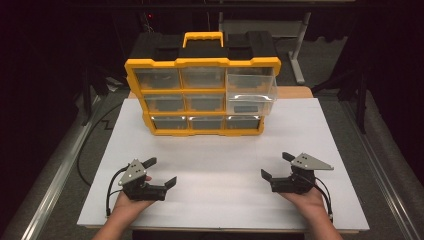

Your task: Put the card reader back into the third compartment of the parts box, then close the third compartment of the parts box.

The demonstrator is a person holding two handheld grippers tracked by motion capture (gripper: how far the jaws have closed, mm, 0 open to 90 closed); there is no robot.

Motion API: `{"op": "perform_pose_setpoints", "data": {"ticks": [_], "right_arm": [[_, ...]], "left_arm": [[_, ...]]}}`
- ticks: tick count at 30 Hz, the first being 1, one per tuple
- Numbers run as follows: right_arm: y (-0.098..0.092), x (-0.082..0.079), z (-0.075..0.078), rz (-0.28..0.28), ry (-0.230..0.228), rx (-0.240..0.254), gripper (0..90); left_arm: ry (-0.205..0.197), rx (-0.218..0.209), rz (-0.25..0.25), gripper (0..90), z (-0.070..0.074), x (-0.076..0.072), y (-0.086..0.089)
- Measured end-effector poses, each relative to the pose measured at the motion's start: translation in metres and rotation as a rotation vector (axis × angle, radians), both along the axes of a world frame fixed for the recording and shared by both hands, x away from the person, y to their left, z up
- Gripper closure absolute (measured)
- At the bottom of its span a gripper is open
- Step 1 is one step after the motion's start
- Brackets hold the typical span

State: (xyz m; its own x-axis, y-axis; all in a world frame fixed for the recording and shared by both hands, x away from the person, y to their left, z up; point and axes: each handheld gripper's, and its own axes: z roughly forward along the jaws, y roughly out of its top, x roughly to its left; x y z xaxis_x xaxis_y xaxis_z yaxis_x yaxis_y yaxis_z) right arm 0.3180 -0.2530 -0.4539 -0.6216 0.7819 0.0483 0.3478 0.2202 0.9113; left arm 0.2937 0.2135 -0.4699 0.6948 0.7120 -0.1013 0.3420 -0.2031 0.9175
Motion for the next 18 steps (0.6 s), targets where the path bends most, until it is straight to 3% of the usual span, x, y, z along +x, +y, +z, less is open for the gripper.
{"op": "perform_pose_setpoints", "data": {"ticks": [7,13,18], "right_arm": [[-0.0044,0.0000,-0.0016,-0.025,-0.006,0.007,0.2],[-0.0040,-0.0022,-0.0031,-0.022,-0.014,-0.021,0.4],[-0.0044,-0.0037,-0.0015,-0.026,-0.026,-0.015,4.4]], "left_arm": [[0.009,0.004,0.009,0.5,-0.0008,0.0016,0.0003],[0.011,0.009,0.009,0.5,-0.0017,0.0021,-0.0016],[0.005,0.000,0.006,0.5,-0.0009,0.0013,-0.0010]]}}
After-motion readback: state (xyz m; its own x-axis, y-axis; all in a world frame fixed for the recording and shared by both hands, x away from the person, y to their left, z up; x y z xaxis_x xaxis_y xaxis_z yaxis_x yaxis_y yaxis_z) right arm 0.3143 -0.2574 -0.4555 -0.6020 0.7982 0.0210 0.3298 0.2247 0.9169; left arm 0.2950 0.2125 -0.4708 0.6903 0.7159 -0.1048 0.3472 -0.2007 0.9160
